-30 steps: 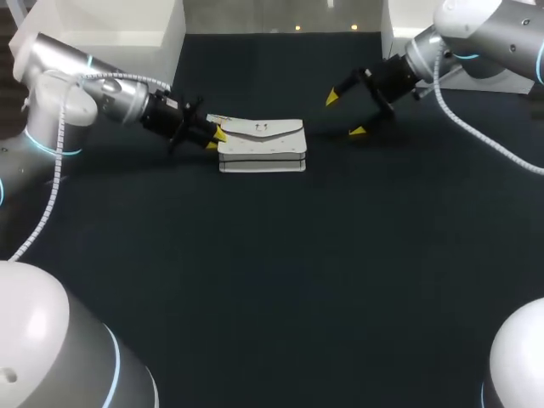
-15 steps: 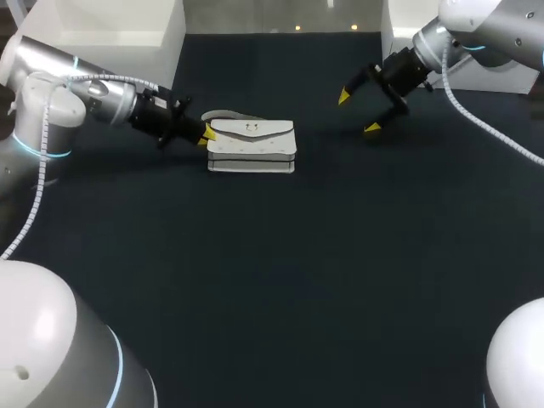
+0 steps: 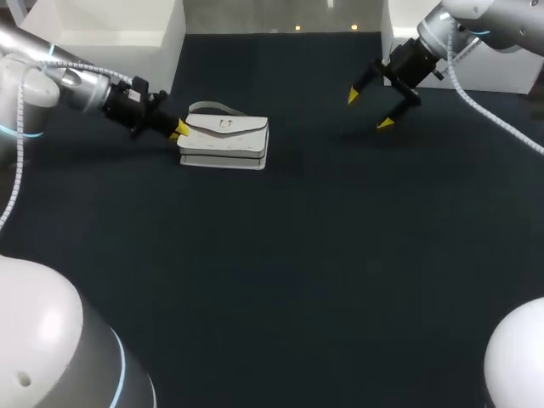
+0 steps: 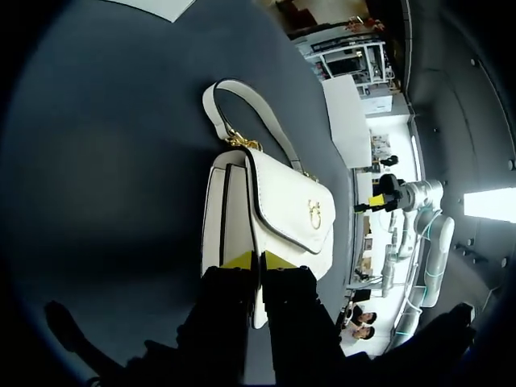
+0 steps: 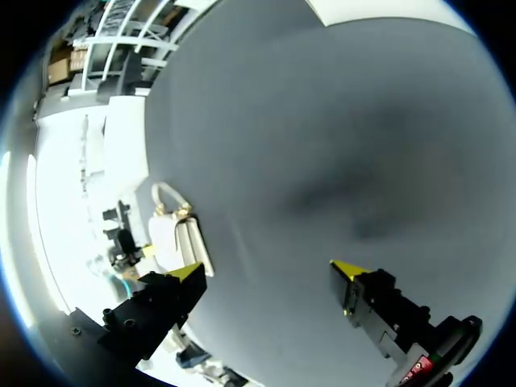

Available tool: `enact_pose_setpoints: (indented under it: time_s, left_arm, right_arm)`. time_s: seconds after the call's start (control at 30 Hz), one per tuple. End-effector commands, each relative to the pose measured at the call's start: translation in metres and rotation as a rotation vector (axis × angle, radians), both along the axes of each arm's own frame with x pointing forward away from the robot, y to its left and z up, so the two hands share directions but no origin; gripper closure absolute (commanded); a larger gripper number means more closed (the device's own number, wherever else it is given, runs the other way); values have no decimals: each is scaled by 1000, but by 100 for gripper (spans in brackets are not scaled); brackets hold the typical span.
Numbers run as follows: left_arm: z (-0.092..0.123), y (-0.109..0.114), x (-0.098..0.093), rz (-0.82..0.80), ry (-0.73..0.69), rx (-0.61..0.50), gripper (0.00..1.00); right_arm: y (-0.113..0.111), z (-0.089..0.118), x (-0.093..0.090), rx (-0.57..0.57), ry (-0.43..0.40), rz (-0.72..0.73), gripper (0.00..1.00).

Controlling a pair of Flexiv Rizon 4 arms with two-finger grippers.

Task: Pick up the bag, open it, inspect its contents, close it, and place it on the opposite side

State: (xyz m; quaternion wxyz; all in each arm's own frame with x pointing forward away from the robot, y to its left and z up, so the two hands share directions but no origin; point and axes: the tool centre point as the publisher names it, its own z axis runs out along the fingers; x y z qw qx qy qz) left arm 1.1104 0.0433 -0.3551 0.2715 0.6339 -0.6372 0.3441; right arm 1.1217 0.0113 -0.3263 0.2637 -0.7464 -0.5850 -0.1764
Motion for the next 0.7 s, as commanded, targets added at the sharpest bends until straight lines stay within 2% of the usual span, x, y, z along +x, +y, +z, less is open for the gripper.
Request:
enact_pose_setpoints:
  time_s: [0.03, 0.5, 0.6, 0.7]
  left_arm:
    - [8, 11, 5, -48, 24, 40, 100]
    - [8, 11, 5, -48, 24, 40, 100]
    - [11, 24, 7, -50, -10, 49, 100]
    - [15, 42, 11, -51, -34, 56, 100]
  right_arm:
    - [0, 0, 3, -1, 8, 5, 0]
    - [0, 0, 3, -1, 8, 5, 0]
    - [-10, 2, 7, -63, -12, 21, 0]
    - [-29, 7, 13, -134, -35, 19, 0]
